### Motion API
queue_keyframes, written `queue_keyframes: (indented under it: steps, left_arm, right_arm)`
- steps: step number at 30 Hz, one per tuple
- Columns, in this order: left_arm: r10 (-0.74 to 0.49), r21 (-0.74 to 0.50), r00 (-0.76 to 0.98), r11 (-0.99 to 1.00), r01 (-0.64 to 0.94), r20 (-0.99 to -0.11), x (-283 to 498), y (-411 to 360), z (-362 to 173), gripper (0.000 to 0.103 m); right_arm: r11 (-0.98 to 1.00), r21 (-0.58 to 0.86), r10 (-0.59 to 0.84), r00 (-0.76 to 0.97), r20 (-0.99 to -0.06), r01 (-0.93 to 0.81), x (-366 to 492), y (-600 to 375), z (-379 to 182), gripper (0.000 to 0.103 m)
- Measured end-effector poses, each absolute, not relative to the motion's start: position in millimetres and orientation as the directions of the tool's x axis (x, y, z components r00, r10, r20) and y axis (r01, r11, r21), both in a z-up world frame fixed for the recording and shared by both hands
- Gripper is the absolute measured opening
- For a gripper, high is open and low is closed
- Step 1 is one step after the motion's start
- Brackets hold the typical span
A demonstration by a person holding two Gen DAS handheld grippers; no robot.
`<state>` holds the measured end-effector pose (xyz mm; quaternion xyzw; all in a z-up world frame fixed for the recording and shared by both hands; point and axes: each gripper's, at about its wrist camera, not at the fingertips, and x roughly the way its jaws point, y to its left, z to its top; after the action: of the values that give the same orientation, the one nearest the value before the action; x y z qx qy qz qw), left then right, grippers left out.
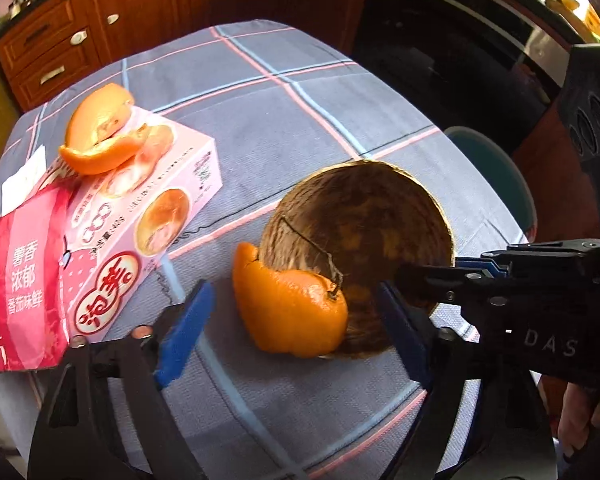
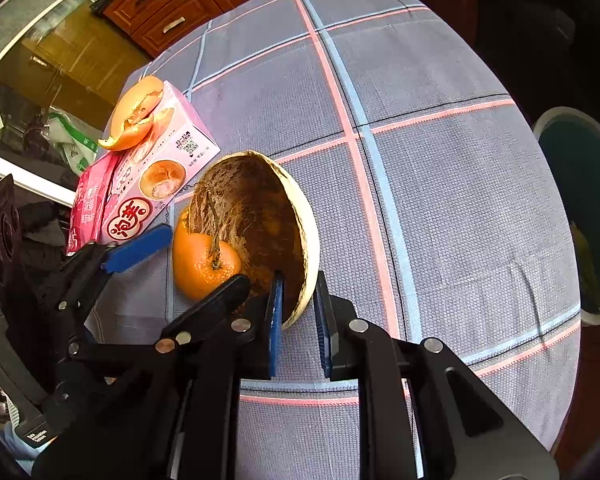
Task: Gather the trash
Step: 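Grasp the brown coconut shell with the right tool while the left tool grasps the orange peel, then carry the coconut shell and orange peel to the teal bin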
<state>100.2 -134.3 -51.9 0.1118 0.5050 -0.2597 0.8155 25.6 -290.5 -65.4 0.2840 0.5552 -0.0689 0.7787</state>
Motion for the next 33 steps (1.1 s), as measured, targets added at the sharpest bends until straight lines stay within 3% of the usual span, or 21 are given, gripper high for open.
queue_keyframes:
  steps: [2, 3, 10, 14, 22, 26, 33]
  left_arm:
    - [-0.313, -0.082, 0.347, 0.836, 0.543, -0.884, 100.3, -134.2, -53.5, 0.048]
    - [-0.323, -0.098, 0.333, 0.833, 0.545, -0.886, 99.7, -132.3, -54.4, 0.046]
    - [-0.342, -0.131, 0.309, 0.83, 0.541, -0.888, 98.4, -124.4, -56.4, 0.045]
    - [-0.344, -0.13, 0.326, 0.836, 0.532, -0.88, 95.4, -115.4, -50.7, 0.042]
    - [-0.364, -0.153, 0.352, 0.85, 0.504, -0.862, 89.7, -92.9, -30.0, 0.035]
    - [-0.353, -0.142, 0.362, 0.856, 0.498, -0.863, 85.1, -87.1, -28.7, 0.026]
    - [-0.349, -0.114, 0.383, 0.848, 0.518, -0.855, 74.2, -96.4, -17.1, 0.024]
  right_arm:
    - [0.828, 0.365, 0.209, 0.371, -0.905, 0.425, 25.7, -292.6, -66.6, 0.016]
    - [0.826, 0.37, 0.214, 0.37, -0.904, 0.426, 26.3, -293.8, -67.4, 0.016]
    - [0.839, 0.357, 0.209, 0.363, -0.908, 0.41, 47.4, -293.5, -73.8, 0.02]
    - [0.856, 0.33, 0.175, 0.377, -0.91, 0.398, 49.3, -289.6, -72.1, 0.013]
    - [0.867, 0.268, 0.101, 0.379, -0.92, 0.42, 39.0, -292.7, -63.5, 0.011]
    - [0.857, 0.266, 0.083, 0.391, -0.917, 0.442, 28.4, -301.9, -56.1, 0.01]
    - [0.833, 0.292, 0.077, 0.425, -0.902, 0.47, 5.8, -315.6, -44.0, 0.009]
